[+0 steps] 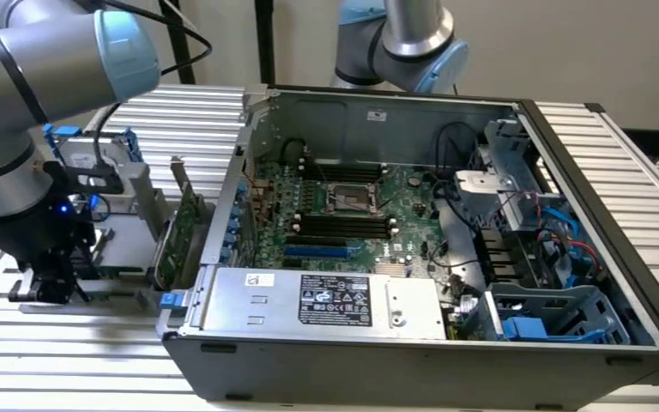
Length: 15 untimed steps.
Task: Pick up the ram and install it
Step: 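Pick up the ram and move it above insertion slot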
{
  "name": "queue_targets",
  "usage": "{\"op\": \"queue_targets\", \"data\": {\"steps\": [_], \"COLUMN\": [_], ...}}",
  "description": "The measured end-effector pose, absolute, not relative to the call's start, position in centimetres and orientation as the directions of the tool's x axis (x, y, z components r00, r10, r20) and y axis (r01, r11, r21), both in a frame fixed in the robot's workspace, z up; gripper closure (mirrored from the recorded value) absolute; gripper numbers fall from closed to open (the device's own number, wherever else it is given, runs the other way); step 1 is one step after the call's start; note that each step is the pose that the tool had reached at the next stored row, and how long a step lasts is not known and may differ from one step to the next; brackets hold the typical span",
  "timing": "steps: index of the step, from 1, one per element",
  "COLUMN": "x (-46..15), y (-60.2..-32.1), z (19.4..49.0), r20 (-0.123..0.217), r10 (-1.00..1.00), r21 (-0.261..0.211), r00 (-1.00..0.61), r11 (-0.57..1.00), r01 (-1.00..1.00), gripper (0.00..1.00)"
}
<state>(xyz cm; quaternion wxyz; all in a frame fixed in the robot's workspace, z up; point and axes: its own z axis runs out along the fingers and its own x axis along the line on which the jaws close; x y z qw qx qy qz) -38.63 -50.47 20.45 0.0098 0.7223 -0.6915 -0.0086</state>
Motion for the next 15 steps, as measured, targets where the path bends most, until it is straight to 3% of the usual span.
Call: {"op": "queue_targets", "data": {"steps": [5,6,15], "x": [-38.61,-38.59,-38.46], "y": [-50.54,-50.54,-50.55], "z": [19.64,19.59,19.57], "r20": [0.001,0.001,0.001], "r10": [-0.999,-0.999,-0.999], "r21": [0.026,0.026,0.026], "r00": [0.048,0.048,0.049], "r11": [-0.048,-0.048,-0.049], "r01": [-0.999,-0.998,-0.998], "gripper": [0.0,1.0,1.0]}}
